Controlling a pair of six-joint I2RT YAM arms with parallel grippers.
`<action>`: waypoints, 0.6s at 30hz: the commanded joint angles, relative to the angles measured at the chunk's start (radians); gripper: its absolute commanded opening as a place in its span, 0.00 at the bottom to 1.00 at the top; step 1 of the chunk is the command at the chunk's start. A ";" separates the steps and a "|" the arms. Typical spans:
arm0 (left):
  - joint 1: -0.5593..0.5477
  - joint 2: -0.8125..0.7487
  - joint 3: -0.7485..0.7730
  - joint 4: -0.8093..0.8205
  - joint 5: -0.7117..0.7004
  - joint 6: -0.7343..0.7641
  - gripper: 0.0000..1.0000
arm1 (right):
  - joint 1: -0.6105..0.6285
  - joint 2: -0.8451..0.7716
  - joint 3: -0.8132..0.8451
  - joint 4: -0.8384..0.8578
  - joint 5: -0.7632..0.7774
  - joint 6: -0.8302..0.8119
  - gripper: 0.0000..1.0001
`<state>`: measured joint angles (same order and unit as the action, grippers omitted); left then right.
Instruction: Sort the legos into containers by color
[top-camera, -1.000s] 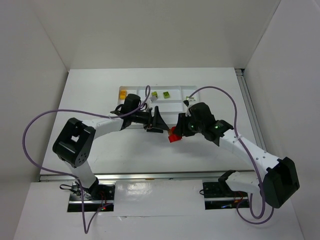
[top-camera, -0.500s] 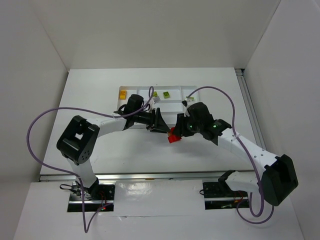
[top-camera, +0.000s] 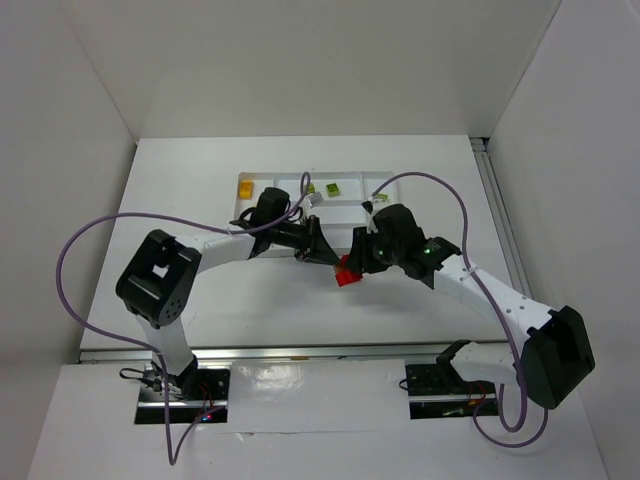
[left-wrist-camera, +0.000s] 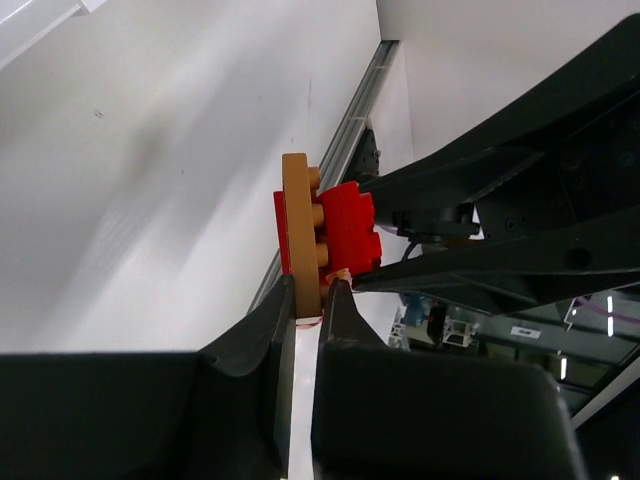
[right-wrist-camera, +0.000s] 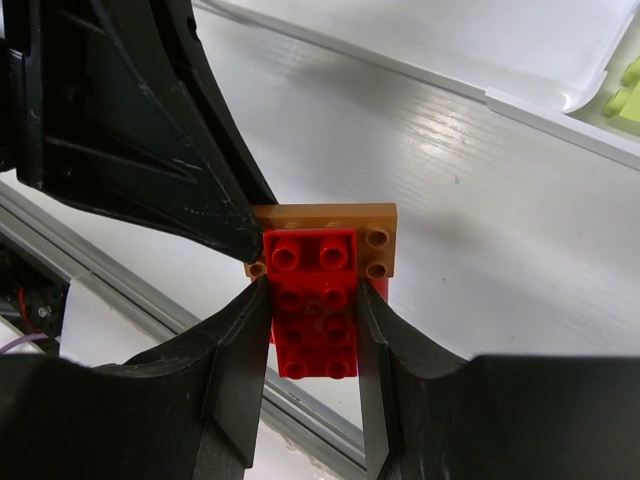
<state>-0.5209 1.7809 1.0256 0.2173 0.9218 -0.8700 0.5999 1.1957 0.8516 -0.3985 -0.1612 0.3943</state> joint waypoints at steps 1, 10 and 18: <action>-0.008 0.018 0.042 -0.013 0.017 0.009 0.00 | 0.023 0.001 0.053 0.023 0.011 -0.008 0.16; 0.001 -0.004 0.074 -0.165 -0.084 0.101 0.00 | 0.023 -0.056 0.084 0.001 0.063 0.002 0.16; 0.048 -0.087 0.160 -0.383 -0.266 0.253 0.00 | 0.023 -0.102 0.063 -0.104 0.205 0.050 0.15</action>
<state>-0.4957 1.7626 1.1187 -0.0612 0.7616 -0.7071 0.6128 1.1419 0.8902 -0.4446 -0.0521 0.4103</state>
